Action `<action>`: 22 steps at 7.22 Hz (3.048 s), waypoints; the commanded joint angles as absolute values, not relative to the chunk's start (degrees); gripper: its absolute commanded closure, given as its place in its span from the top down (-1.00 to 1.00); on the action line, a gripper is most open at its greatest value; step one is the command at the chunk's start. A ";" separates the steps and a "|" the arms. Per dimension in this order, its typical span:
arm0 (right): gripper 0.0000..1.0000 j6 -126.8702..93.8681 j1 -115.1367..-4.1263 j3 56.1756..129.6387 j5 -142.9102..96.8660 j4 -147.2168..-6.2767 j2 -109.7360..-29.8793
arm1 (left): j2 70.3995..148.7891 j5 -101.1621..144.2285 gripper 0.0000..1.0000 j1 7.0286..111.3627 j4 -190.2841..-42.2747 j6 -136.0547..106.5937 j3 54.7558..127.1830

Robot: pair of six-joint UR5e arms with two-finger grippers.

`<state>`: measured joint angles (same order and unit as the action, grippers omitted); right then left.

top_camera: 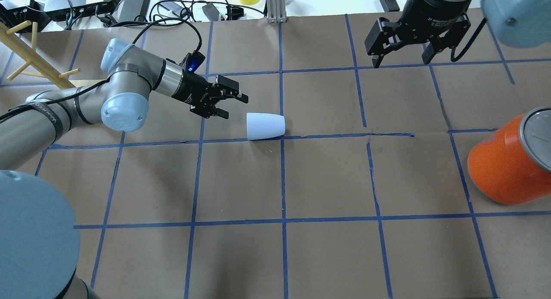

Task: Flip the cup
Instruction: 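Reach the left gripper to the cup's closed end and grasp it, then carry the cup with the left gripper and stand it upright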

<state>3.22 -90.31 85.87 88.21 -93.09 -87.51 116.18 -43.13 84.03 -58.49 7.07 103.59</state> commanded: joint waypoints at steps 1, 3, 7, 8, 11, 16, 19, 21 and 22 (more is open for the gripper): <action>1.00 3.16 -90.44 85.96 94.69 -93.60 -87.19 | 118.12 -38.94 0.93 84.02 -57.48 10.02 104.15; 1.00 3.08 -90.44 85.96 95.36 -94.91 -86.49 | 118.83 -39.11 0.93 84.02 -57.39 10.19 104.15; 1.00 2.90 -90.44 85.96 92.22 -95.54 -86.31 | 120.32 -35.52 0.81 84.73 -56.60 9.49 105.46; 1.00 2.73 -90.44 86.04 91.24 -95.54 -86.31 | 119.97 -35.33 0.81 84.73 -56.43 9.49 106.51; 1.00 2.64 -90.44 86.04 91.05 -95.54 -86.31 | 120.59 -34.37 0.72 84.81 -56.34 10.02 107.22; 1.00 2.72 -90.44 86.22 91.14 -95.54 -86.31 | 120.59 -35.06 -1.00 84.81 -56.78 13.71 107.14; 1.00 2.72 -90.35 86.13 91.32 -95.89 -86.40 | 117.52 -37.34 -1.00 85.95 -56.42 6.01 104.96; 1.00 2.64 -90.35 86.13 91.41 -96.33 -86.48 | 116.29 -51.17 -1.00 89.01 -57.29 -3.31 98.81; 1.00 2.64 -90.35 86.22 91.58 -96.24 -86.40 | 115.24 -59.33 -1.00 89.90 -59.22 -3.69 98.09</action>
<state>2.65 -90.35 86.17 91.44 -96.20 -86.45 116.40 -50.52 88.52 -57.53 -1.74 99.82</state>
